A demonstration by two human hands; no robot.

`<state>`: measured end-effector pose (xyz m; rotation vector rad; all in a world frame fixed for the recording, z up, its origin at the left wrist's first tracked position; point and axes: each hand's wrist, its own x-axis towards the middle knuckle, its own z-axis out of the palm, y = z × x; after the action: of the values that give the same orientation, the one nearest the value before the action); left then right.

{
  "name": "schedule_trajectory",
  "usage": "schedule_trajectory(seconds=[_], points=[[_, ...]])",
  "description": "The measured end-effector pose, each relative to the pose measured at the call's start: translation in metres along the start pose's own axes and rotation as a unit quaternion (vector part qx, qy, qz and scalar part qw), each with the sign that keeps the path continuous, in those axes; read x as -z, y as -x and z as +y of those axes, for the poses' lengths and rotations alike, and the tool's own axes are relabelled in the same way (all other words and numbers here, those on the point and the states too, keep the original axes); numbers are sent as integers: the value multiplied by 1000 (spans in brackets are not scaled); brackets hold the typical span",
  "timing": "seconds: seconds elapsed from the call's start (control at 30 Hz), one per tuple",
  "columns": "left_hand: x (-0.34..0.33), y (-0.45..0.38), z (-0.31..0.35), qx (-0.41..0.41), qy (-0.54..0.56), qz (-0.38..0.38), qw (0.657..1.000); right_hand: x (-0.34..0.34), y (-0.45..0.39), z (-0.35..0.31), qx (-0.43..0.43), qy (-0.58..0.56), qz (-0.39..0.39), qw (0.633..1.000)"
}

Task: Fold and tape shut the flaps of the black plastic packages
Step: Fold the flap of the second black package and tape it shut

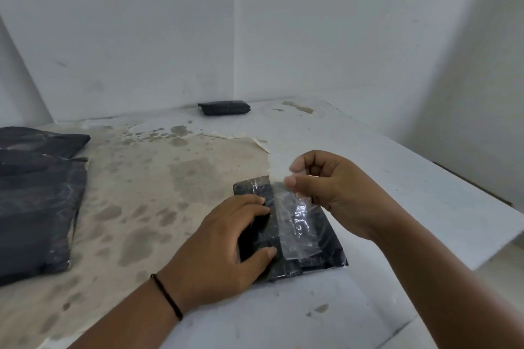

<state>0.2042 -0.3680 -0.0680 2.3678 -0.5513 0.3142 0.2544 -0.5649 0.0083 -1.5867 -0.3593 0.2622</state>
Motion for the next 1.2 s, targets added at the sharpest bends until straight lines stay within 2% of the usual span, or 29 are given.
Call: schedule_trajectory(seconds=[0.6, 1.07, 1.2], points=[[1, 4, 7, 0, -25, 25, 999, 0, -10, 14, -4, 62, -4, 998], [4, 5, 11, -48, -63, 24, 997, -4, -18, 23, 3, 139, 18, 990], [4, 6, 10, -56, -38, 25, 997, -5, -24, 28, 33, 241, 49, 969]])
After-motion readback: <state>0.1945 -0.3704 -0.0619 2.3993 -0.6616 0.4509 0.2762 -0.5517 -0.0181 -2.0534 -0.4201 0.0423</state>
